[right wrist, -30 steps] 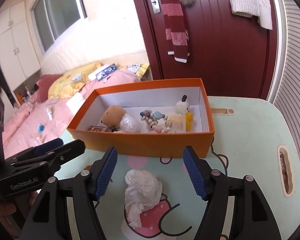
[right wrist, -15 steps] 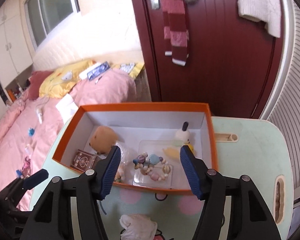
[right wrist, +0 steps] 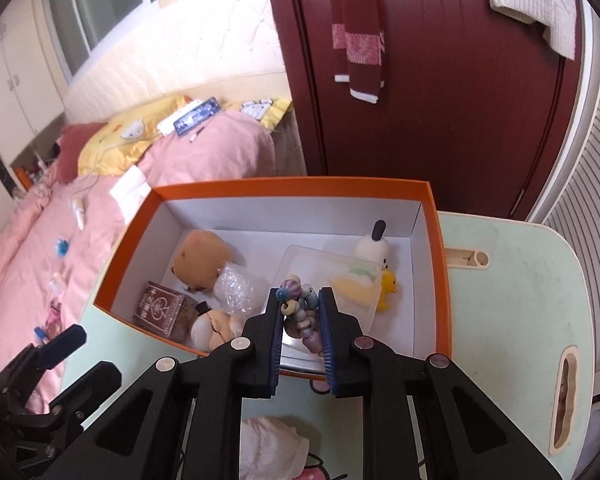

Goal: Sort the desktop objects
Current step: 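Reach into the box and grasp the bead keychain with the right gripper, then lift the bead keychain out with the right gripper while the left grasps the bubble-wrapped item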

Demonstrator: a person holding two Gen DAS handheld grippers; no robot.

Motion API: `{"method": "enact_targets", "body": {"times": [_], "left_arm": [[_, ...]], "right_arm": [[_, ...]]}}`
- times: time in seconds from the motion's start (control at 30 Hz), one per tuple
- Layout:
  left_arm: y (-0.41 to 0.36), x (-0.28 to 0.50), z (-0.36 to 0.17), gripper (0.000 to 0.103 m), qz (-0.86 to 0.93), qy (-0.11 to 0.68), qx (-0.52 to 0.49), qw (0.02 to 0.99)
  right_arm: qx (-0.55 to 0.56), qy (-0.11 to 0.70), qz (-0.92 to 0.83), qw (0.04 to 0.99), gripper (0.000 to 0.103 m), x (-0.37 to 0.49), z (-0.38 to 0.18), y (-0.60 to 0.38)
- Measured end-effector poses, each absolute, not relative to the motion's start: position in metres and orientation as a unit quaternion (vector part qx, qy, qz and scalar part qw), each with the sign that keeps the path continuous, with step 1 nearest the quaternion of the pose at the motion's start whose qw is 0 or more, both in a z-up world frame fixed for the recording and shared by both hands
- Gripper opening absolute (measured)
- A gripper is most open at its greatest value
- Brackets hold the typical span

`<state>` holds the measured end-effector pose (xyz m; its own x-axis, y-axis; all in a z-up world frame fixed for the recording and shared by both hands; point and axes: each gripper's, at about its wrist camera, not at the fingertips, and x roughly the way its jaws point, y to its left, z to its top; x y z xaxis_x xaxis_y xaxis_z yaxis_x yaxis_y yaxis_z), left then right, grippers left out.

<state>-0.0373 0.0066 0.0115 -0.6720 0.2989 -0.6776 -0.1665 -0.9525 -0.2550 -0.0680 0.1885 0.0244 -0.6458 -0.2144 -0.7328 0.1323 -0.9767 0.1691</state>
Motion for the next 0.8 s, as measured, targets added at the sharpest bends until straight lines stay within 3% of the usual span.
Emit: {"method": "enact_targets", "body": {"times": [0.43, 0.57, 0.8], "left_arm": [[0.041, -0.079, 0.041, 0.080, 0.902, -0.031, -0.384, 0.192], [0.069, -0.106, 0.033, 0.056, 0.876, 0.020, -0.429, 0.221], [0.097, -0.141, 0.010, 0.055, 0.844, 0.049, -0.480, 0.235]], "right_arm": [[0.367, -0.100, -0.916, 0.126, 0.017, -0.011, 0.043, 0.228], [0.381, -0.104, -0.911, 0.117, 0.017, 0.002, 0.035, 0.241], [0.398, -0.129, -0.901, 0.110, 0.017, 0.010, 0.021, 0.256]]}}
